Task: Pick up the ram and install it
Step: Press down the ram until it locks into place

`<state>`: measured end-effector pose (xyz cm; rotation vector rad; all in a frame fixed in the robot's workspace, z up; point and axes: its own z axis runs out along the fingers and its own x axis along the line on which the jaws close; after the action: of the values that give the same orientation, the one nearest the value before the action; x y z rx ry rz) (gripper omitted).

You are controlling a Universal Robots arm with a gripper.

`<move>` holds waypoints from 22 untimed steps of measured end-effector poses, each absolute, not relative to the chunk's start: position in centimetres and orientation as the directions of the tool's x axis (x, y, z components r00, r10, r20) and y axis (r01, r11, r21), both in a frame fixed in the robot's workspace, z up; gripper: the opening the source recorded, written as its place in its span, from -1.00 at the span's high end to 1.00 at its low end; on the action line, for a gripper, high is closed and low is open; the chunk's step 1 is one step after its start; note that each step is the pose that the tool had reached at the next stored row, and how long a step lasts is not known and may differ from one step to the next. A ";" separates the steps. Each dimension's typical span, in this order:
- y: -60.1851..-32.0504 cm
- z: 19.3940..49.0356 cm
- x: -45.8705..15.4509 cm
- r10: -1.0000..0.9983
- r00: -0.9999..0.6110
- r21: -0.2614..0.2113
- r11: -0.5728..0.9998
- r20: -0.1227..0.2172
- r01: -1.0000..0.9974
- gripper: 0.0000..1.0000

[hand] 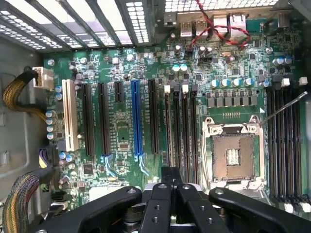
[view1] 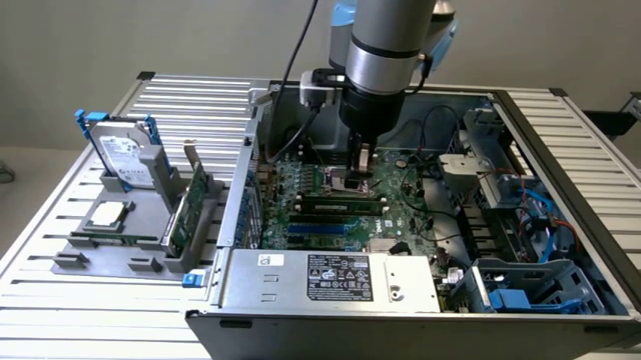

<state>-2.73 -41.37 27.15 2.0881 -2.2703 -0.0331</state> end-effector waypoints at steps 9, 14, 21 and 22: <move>-41.4 27.1 -2.7 -0.975 -0.219 0.054 0.220 0.028 -0.974 0.79; -41.4 27.0 -2.7 -0.955 -0.295 0.053 0.297 0.030 -0.954 0.79; -41.4 26.7 -2.7 -0.916 -0.400 0.052 0.401 0.031 -0.914 0.79; -41.4 26.7 -2.7 -0.909 -0.416 0.052 0.418 0.031 -0.907 0.79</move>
<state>-2.73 -41.37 26.71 1.6661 -2.5986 -0.0416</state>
